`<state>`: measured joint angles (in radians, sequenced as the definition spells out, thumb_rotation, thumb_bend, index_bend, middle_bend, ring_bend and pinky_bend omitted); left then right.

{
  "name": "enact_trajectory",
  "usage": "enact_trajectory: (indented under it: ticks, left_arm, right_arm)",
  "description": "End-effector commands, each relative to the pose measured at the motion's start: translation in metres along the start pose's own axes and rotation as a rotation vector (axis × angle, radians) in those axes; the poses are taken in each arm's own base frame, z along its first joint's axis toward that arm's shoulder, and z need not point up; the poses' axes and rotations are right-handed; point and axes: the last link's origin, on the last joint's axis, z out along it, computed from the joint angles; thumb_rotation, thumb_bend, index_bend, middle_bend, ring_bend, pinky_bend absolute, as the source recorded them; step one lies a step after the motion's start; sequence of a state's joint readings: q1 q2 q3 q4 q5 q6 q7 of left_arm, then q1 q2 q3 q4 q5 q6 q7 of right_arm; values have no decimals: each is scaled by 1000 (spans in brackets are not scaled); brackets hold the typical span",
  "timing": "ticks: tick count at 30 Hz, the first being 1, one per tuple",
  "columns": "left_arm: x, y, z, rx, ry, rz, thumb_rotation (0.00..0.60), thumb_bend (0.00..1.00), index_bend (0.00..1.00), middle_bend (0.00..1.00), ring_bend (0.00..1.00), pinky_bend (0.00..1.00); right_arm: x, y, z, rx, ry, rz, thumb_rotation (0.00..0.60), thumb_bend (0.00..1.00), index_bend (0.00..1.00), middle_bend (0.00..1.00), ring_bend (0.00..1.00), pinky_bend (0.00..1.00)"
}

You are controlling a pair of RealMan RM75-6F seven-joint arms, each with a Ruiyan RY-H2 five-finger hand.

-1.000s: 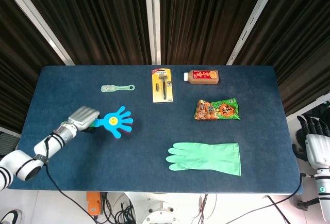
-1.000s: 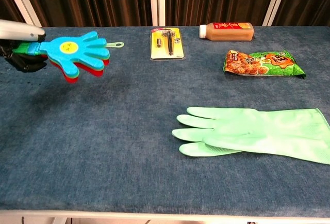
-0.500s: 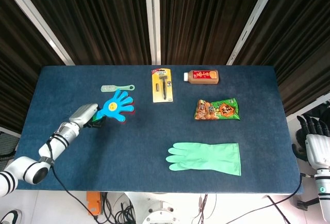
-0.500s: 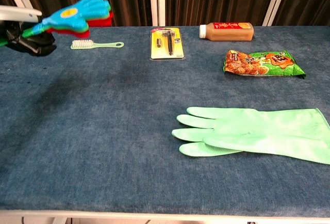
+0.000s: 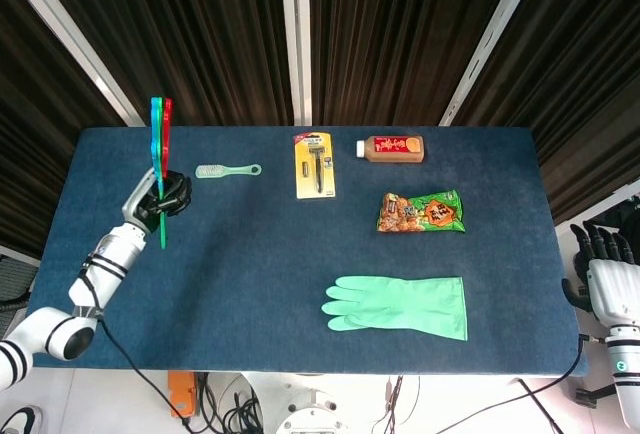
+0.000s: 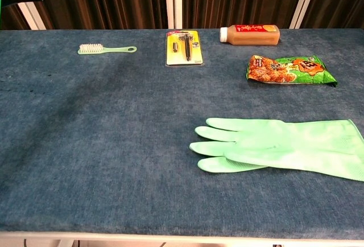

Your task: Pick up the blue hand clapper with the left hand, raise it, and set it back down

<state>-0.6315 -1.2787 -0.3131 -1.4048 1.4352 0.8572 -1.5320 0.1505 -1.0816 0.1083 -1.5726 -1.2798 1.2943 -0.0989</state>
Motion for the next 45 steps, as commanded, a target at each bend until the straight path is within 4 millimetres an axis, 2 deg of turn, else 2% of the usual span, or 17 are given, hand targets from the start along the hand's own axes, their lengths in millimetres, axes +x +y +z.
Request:
enact_trajectory:
  ticks: [1, 2, 6, 7, 9, 13, 17, 20, 25, 30, 38, 41, 43, 44, 45]
  left_arm:
    - [-1, -21, -8, 177, -230, 598, 600, 812, 1000, 1000, 1000, 1000]
    - [0, -27, -9, 219, -278, 712, 600, 812, 1000, 1000, 1000, 1000]
    - [8, -48, -8, 317, -495, 1376, 600, 812, 1000, 1000, 1000, 1000]
    - [9, -52, -8, 330, -531, 1489, 600, 811, 1000, 1000, 1000, 1000]
    - [7, -62, -8, 370, -585, 1625, 600, 811, 1000, 1000, 1000, 1000]
    - [8, -67, -6, 379, -582, 1744, 600, 811, 1000, 1000, 1000, 1000]
    - [7, -68, -7, 386, -545, 1763, 600, 811, 1000, 1000, 1000, 1000]
    - [4, -67, -8, 393, -496, 1705, 600, 811, 1000, 1000, 1000, 1000]
    - [-13, -60, -5, 278, -292, 1420, 600, 797, 1000, 1000, 1000, 1000]
    - [-18, -64, -7, 156, -243, 1265, 600, 775, 1000, 1000, 1000, 1000]
    - [-26, -69, 9, 84, -289, 1278, 600, 756, 1000, 1000, 1000, 1000]
    - [-32, -69, 16, 19, -252, 1296, 600, 674, 1000, 1000, 1000, 1000]
    - [-34, -71, 16, -5, -262, 1322, 586, 544, 940, 999, 989, 976]
    - [-33, -72, 16, 9, -281, 1342, 551, 456, 824, 970, 944, 906]
    - [-32, -73, 15, 40, -316, 1377, 500, 369, 635, 884, 845, 778]
  right_arm:
    - [0, 0, 0, -2, -1, -1, 600, 297, 0, 34, 0, 0]
    - [0, 0, 0, -3, -2, 0, 600, 296, 0, 33, 0, 0]
    - [-1, 1, 0, -3, -4, 0, 600, 297, 0, 34, 0, 0]
    - [-1, 1, 0, -4, -5, 0, 600, 297, 0, 33, 0, 0]
    - [-1, 1, 0, -5, -6, 0, 600, 297, 0, 34, 0, 0]
    - [-1, 3, 0, -9, -6, 3, 600, 296, 0, 34, 0, 0]
    - [-2, 6, 0, -16, -7, 4, 600, 296, 0, 34, 0, 0]
    - [-2, 7, 0, -16, -6, 8, 600, 297, 0, 34, 0, 0]
    - [-4, 6, 0, -14, -13, 9, 600, 296, 0, 34, 0, 0]
    - [-7, 6, 0, -15, -21, 8, 600, 297, 0, 34, 0, 0]
    - [-6, 5, 1, -15, -21, 7, 600, 296, 0, 35, 0, 0]
    - [-6, 5, 1, -16, -20, 8, 600, 297, 0, 35, 0, 0]
    - [-5, 7, 1, -19, -17, 8, 600, 296, 0, 35, 0, 0]
    - [-4, 8, 1, -21, -16, 8, 600, 297, 0, 35, 0, 0]
    - [-4, 8, 1, -23, -16, 9, 600, 297, 0, 35, 0, 0]
